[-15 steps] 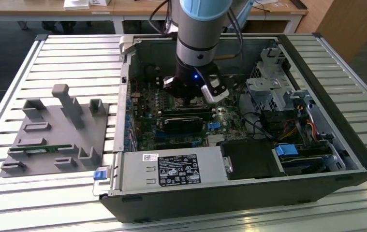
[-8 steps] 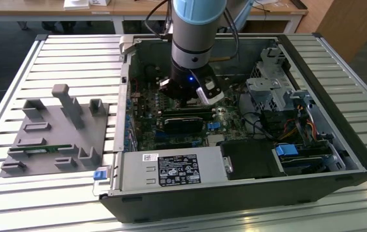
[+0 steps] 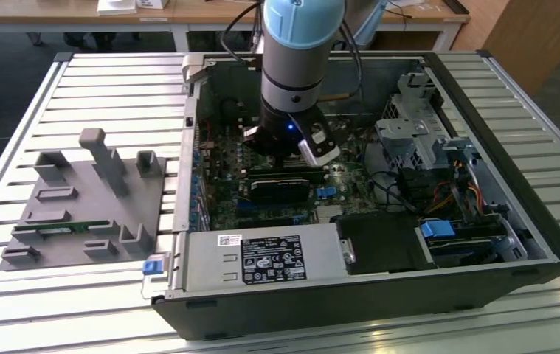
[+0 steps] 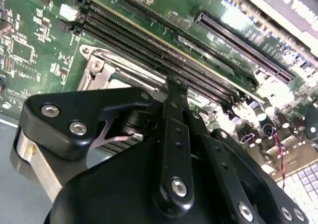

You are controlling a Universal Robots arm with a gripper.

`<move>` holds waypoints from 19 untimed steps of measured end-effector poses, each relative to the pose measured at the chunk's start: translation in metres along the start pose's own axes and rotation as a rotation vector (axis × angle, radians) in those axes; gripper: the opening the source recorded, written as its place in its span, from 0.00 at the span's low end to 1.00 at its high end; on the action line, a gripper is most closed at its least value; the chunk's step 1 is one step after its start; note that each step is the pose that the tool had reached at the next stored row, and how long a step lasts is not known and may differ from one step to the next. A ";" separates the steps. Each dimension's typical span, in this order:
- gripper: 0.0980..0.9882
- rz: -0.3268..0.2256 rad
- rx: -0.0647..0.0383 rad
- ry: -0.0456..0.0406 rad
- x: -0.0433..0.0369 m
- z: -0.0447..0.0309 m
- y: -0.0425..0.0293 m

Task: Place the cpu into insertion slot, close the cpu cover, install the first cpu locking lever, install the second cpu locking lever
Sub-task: 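Install the second cpu locking lever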

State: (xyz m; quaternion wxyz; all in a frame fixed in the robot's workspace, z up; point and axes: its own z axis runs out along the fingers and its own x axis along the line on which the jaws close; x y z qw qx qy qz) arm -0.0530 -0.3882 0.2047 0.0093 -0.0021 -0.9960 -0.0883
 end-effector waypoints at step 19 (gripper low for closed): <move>0.01 -0.001 -0.072 0.0004 0.0153 0.0031 -0.0106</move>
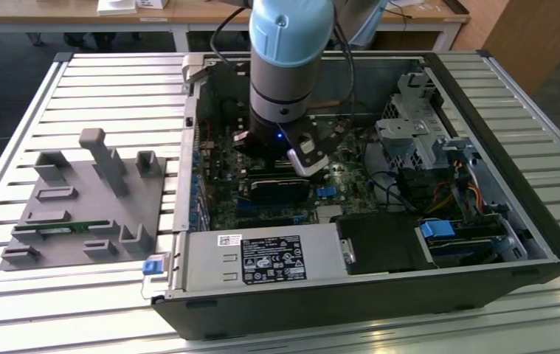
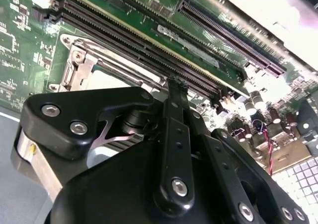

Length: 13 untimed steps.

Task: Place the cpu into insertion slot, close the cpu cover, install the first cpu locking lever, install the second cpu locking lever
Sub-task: 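Install the second cpu locking lever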

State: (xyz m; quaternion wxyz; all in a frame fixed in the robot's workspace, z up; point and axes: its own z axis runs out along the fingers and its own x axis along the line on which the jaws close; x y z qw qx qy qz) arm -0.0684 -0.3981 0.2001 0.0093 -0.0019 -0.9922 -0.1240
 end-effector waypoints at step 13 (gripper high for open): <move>0.01 -0.001 -0.030 0.0001 0.0015 0.0068 -0.0017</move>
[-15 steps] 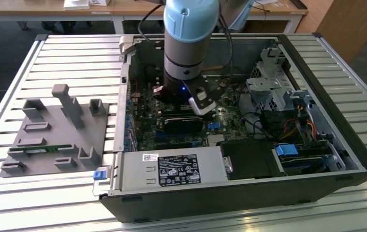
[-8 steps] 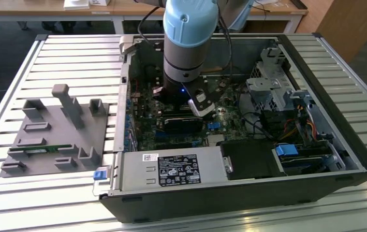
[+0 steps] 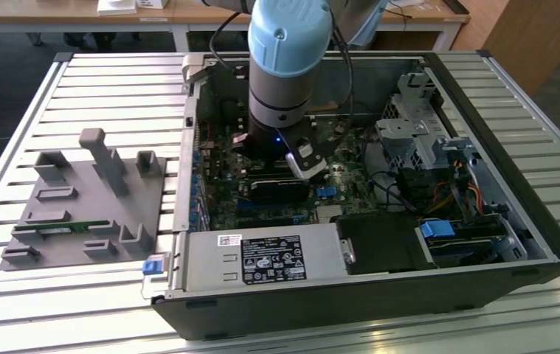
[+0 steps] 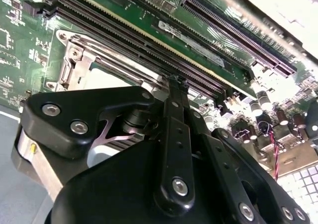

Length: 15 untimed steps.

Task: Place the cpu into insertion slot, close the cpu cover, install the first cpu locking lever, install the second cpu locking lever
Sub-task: 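Install the second cpu locking lever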

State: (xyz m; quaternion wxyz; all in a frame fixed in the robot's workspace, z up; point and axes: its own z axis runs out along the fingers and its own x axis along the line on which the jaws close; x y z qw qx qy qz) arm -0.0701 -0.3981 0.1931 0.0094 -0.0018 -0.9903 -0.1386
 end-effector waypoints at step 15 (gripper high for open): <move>0.01 0.000 -0.021 0.0001 0.0050 0.0013 0.0031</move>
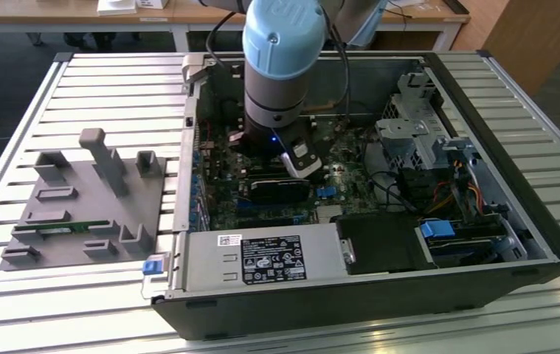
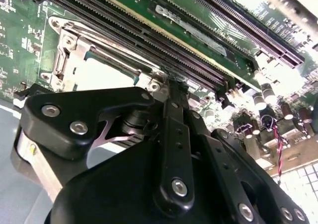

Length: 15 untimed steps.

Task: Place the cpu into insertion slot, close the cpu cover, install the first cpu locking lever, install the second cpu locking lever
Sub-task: 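Install the second cpu locking lever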

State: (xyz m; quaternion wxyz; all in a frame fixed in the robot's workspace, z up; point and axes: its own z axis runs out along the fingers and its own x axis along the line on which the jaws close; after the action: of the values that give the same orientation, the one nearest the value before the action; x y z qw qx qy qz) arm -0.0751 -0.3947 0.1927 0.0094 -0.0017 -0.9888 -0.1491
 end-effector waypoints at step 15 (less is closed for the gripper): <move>0.01 0.000 0.000 0.0000 0.0005 -0.0275 0.0092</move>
State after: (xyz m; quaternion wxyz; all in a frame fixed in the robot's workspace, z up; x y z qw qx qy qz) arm -0.0751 -0.3941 0.2218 0.0094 -0.0017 -0.9888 -0.1491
